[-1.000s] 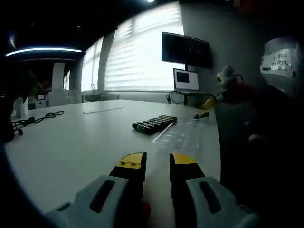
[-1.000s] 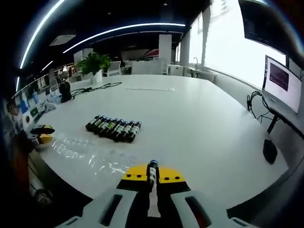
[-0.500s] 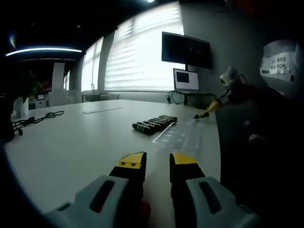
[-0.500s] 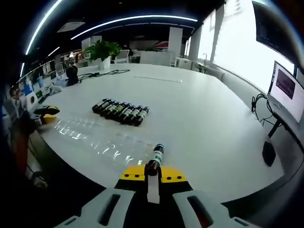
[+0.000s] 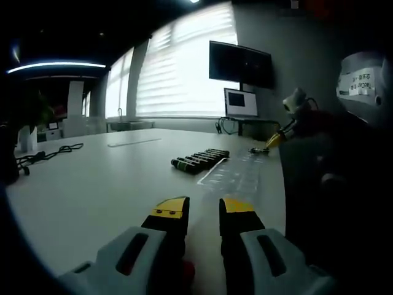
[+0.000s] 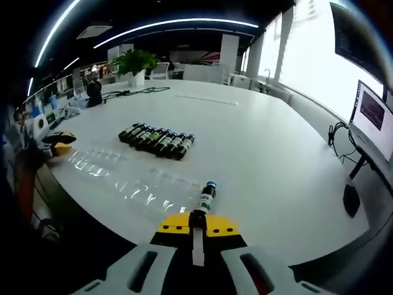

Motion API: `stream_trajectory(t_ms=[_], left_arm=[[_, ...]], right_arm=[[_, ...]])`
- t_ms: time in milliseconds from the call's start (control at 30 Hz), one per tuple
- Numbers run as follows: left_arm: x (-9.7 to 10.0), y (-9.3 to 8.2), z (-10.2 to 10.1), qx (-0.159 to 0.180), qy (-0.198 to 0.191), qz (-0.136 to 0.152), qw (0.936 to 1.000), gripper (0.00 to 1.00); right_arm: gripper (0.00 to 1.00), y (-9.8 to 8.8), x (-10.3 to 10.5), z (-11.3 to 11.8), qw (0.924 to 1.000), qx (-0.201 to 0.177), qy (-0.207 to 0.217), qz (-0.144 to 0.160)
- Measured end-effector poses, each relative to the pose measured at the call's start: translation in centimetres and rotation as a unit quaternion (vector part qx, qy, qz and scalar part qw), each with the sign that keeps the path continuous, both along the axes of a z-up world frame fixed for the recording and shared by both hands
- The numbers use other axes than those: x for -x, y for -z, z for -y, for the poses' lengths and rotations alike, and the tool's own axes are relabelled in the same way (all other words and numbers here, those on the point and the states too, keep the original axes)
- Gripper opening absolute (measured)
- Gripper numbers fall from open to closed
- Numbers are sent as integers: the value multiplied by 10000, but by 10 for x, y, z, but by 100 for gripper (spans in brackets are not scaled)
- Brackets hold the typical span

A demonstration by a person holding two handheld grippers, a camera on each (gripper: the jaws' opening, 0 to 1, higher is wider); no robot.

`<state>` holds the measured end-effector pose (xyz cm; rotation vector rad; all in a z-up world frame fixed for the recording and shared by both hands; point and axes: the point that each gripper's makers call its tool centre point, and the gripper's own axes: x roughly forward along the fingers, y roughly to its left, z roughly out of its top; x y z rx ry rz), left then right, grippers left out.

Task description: Grip medicine bottles put into box

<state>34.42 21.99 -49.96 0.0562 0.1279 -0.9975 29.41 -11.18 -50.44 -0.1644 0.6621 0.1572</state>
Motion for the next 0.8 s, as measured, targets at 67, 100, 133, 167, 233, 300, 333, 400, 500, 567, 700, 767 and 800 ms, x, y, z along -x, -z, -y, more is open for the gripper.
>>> stream_trajectory(t_ms=[67,100,133,167,233,300,333,400,500,567,700,767,800], left_arm=[[0,0,0,2,0,-3,10000,14],[0,0,0,3,-1,-2,10000,14],[0,0,0,3,-1,-2,10000,14],[0,0,0,3,2,-1,10000,14],[0,0,0,12,5,-4,10000,14],[0,0,0,14,3,-5,10000,14],[0,0,0,11,2,-2,10000,14],[0,0,0,8,-3,-1,10000,14],[0,0,-1,12,-2,-4,10000,14],[0,0,-1,20,-2,-10,10000,14],[0,0,-1,16,-2,-7,10000,14],[0,0,-1,21,-4,-11,10000,14],[0,0,-1,19,-4,-11,10000,14]], right_arm=[[2,-8,-1,2,9998,-90,65,142],[2,-10,0,3,9998,-112,78,158],[1,-12,-1,4,9997,-118,84,181],[1,-12,-2,5,9997,-101,86,191],[0,-11,-3,6,9998,-44,82,177],[0,-9,-6,5,9999,-15,56,151],[0,-7,-8,4,9999,-8,47,134],[0,-6,-12,2,9999,-26,39,139],[0,-2,-21,1,10000,-25,26,85],[0,-1,-25,3,9999,148,23,55],[0,0,-29,3,9998,184,-9,-9],[0,2,-31,2,9998,206,-25,-75],[0,4,-31,2,9996,254,-39,-100]])
